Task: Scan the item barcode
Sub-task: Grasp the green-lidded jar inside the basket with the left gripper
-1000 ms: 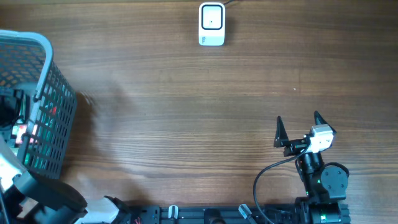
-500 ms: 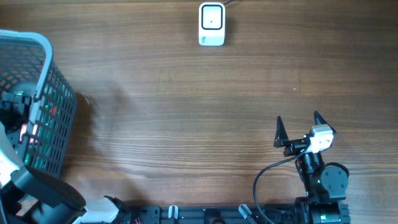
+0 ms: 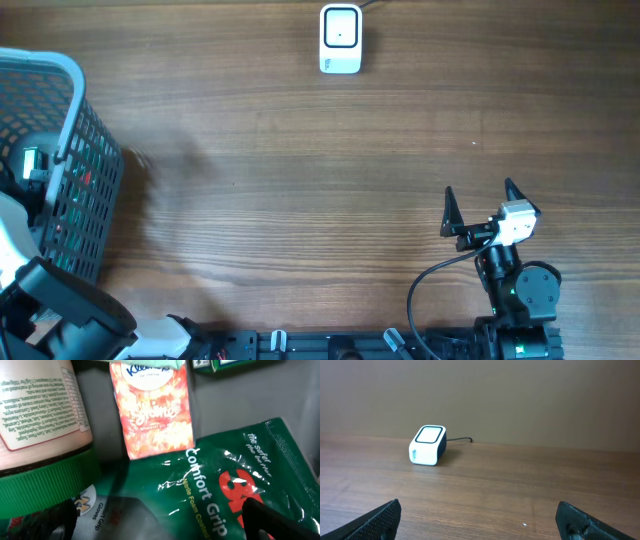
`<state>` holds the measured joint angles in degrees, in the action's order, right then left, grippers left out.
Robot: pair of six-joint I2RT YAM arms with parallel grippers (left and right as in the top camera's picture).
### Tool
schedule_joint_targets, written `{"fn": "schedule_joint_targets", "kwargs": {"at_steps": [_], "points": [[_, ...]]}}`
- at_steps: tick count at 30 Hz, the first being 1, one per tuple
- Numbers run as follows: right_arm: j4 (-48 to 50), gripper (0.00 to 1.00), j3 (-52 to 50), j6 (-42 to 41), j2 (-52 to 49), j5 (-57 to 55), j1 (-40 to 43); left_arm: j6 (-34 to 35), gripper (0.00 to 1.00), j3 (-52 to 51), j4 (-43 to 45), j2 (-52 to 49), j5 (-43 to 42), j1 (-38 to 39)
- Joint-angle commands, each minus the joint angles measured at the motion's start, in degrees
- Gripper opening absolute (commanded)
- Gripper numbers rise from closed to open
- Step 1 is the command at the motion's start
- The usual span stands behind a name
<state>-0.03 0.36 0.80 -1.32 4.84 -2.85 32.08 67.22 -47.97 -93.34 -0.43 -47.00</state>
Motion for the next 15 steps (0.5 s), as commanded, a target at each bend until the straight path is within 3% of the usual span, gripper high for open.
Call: {"fn": "schedule_joint_targets", "kwargs": {"at_steps": [1,6,9,15], "points": [[0.15,1.0,-0.04,0.68,-0.02,-0.61,-0.2,-1.64,1.0,-0.92,0.17,-0.52,1.64,-0.42],[0.15,1.0,-0.04,0.66,-0.02,-0.59,-0.2,-1.73,1.0,-1.88,0.44,-0.37,3.74,-0.48],[0.15,0.99,-0.04,0.66,-0.02,-0.61,-0.2,-2.93,1.0,3.98,-1.68,0.39,3.89,-0.48],[0.15,1.0,-0.04,0.68,-0.02,-0.61,-0.2,-2.89,1.0,20.2,-17.05,0.61,4.0,-0.48]]}}
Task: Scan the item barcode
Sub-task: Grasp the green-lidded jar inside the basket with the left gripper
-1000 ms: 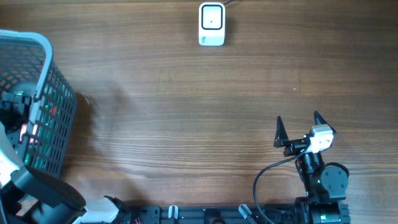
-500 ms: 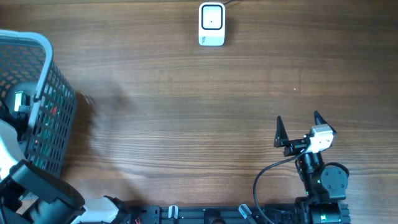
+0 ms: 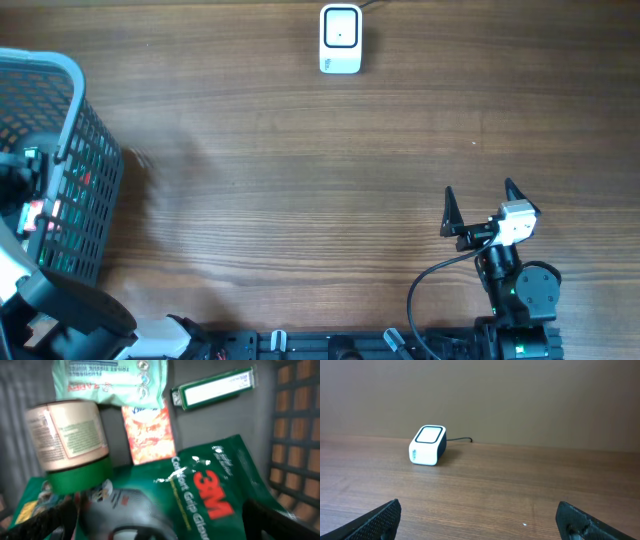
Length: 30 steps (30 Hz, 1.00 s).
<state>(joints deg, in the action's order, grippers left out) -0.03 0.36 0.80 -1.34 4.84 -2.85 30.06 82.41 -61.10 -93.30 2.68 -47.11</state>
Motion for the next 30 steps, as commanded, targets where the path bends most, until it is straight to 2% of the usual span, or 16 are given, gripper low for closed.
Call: {"fn": "schedule_joint_targets", "kwargs": {"at_steps": [1,5,9,13,19,23,30], "points": [[0.15,1.0,-0.04,0.68,0.0,-0.61,-0.2,-0.79,1.0,5.2,-4.92,0.81,0.87,-0.37],[0.15,1.0,-0.04,0.68,0.0,-0.61,-0.2,1.92,1.0,3.8,-9.14,0.81,1.7,-0.39],[0.15,1.0,-0.04,0.68,0.0,-0.61,-0.2,1.92,1.0,3.63,-12.39,0.81,9.42,-0.5],[0.15,1.0,-0.04,0.66,0.0,-0.61,-0.2,1.92,1.0,3.54,-13.6,0.81,8.9,-2.36],[0.15,1.0,-0.04,0.66,0.0,-0.59,-0.2,1.95,1.0,-5.53,-10.23,0.81,6.16,-2.91],[0.15,1.0,-0.04,0.66,0.0,-0.61,-0.2,2.62,1.0,-7.21,-7.72,0.79,6.21,-3.63],[0.15,1.0,-0.04,0.66,0.0,-0.61,-0.2,4.09,1.0,-7.21,-4.79,0.66,8.37,-13.2]]}}
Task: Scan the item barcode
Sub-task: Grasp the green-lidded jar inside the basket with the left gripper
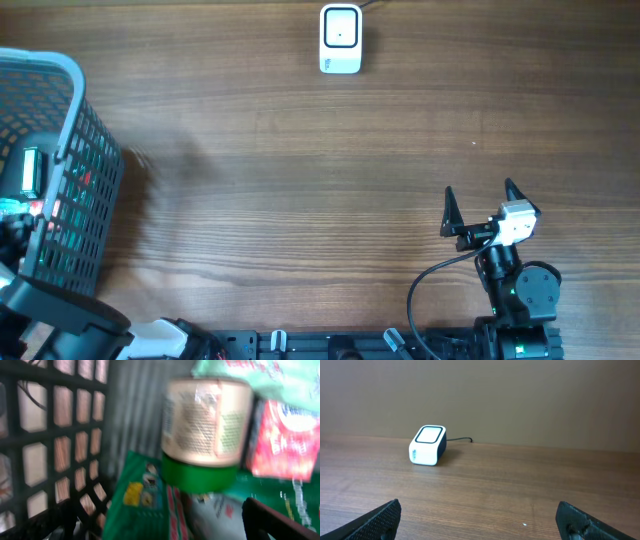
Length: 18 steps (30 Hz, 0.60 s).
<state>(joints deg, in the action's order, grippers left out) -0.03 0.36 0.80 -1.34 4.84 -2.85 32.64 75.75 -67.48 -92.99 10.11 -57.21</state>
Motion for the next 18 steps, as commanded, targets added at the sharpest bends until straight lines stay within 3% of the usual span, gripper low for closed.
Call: {"fn": "schedule_joint_targets", "kwargs": {"at_steps": [1,16,18], "points": [[0.15,1.0,-0.04,0.66,0.0,-0.61,-0.2,1.49,1.0,-0.55,3.58,0.28,-0.11,-4.59],[0.15,1.0,-0.04,0.68,0.0,-0.61,-0.2,0.81,1.0,-0.76,14.56,-13.4,-7.1,-2.82],[0.15,1.0,-0.04,0.68,0.0,-0.61,-0.2,0.81,0.85,-0.76,15.45,-14.69,-7.08,-1.53]]}}
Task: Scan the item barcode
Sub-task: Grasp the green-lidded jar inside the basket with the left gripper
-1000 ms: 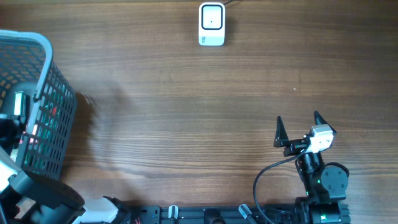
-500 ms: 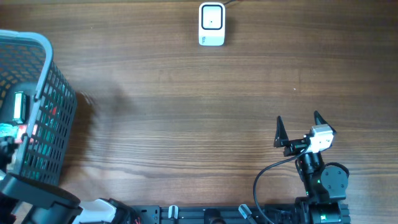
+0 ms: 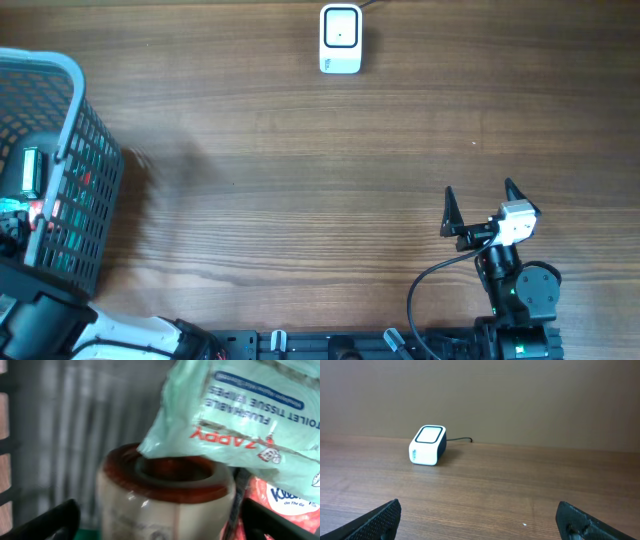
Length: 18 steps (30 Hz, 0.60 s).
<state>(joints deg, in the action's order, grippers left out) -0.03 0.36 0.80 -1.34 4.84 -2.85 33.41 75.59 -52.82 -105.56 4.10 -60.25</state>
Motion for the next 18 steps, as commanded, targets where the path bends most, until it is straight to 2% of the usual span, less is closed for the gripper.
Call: {"fn": "schedule_joint_targets", "kwargs": {"at_steps": [1,2,4,5,12,18], "points": [[0.15,1.0,-0.04,0.68,0.0,-0.61,-0.2,0.04,0.75,-0.61,0.81,-2.25,-1.07,1.88],[0.15,1.0,-0.04,0.68,0.0,-0.61,-0.2,0.04,0.67,-0.59,0.92,-2.25,-1.07,2.25],[0.15,1.0,-0.04,0.66,0.0,-0.61,-0.2,0.04,0.56,-0.59,0.81,-2.23,-1.07,2.71],[0.15,1.0,-0.04,0.66,0.0,-0.59,-0.2,0.04,0.54,-0.59,0.44,-2.23,-1.09,2.78],[0.15,1.0,-0.04,0.68,0.0,-0.61,-0.2,0.04,0.54,-0.11,-2.34,0.52,-1.11,2.78],[0.15,1.0,-0.04,0.68,0.0,-0.61,-0.2,0.07,0.55,0.61,-3.98,9.49,-3.08,5.29]]}}
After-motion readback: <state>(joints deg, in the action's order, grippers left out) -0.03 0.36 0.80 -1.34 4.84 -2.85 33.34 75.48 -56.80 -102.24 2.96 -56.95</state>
